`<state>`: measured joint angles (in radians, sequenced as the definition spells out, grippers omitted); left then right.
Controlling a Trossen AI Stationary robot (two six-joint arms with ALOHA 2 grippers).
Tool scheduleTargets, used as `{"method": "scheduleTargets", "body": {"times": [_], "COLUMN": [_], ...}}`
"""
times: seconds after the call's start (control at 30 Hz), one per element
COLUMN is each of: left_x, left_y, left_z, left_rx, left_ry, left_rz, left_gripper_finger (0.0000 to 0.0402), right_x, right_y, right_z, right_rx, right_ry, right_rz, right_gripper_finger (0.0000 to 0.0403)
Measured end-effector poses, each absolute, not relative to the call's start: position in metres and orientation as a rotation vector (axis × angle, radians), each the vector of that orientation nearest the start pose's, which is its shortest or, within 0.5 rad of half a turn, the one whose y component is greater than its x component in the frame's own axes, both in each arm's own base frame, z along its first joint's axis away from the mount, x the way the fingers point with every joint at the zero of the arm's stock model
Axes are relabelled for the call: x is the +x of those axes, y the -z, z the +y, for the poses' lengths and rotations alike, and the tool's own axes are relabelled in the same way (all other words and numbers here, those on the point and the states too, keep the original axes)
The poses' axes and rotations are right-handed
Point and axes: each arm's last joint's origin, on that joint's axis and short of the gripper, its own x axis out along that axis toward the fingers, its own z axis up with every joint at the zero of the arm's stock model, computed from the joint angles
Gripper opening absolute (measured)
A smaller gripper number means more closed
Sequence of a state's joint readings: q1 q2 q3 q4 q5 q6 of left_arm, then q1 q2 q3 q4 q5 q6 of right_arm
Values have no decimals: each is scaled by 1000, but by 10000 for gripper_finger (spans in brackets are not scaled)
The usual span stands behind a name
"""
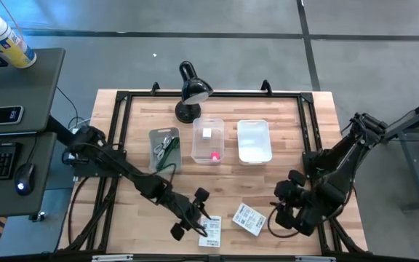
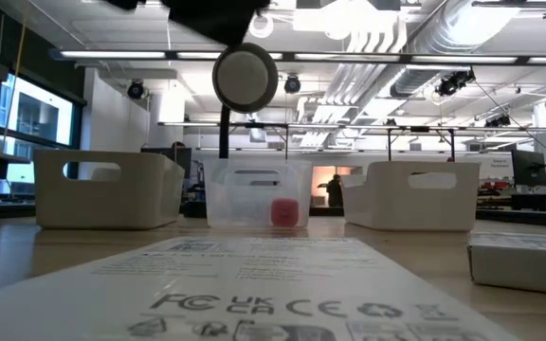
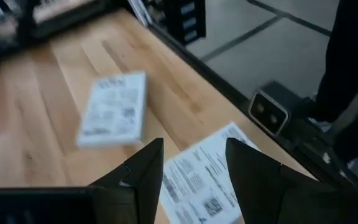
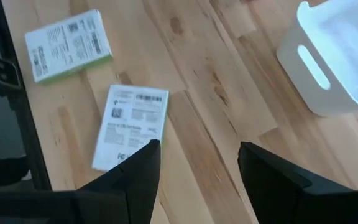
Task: Pick and place items into bin
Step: Put the left white box into the white bin
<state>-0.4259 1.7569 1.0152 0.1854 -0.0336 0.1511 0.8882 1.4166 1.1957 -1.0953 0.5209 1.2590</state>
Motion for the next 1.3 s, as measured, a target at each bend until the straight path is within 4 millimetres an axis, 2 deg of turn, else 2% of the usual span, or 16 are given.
{"method": "scheduleTargets", "body": {"times": [0.13, 0.33, 0.47, 0.63, 0.77, 0.97, 1.3], "left_x": [350, 372, 382, 383, 383, 382, 401], "left_y": [-169, -159, -147, -127, -119, -118, -121], "left_z": [-159, -180, -185, -186, -185, -179, -137], "left_rx": [223, 246, 263, 274, 285, 307, 344], "left_ry": [442, 499, 554, 576, 560, 447, 346], "left_rz": [592, 581, 624, 738, 770, 817, 838], "left_gripper_finger": [161, 161, 161, 161, 161, 161, 161], "right_x": [164, 159, 159, 159, 158, 158, 158], "right_y": [-279, -279, -279, -279, -279, -279, -279], "right_z": [194, 197, 197, 197, 197, 197, 197], "right_rx": [269, 265, 268, 264, 263, 267, 269], "right_ry": [323, 312, 314, 316, 316, 316, 316], "right_rz": [964, 961, 960, 963, 966, 971, 970], "right_gripper_finger": [204, 204, 204, 204, 204, 204, 204]}}
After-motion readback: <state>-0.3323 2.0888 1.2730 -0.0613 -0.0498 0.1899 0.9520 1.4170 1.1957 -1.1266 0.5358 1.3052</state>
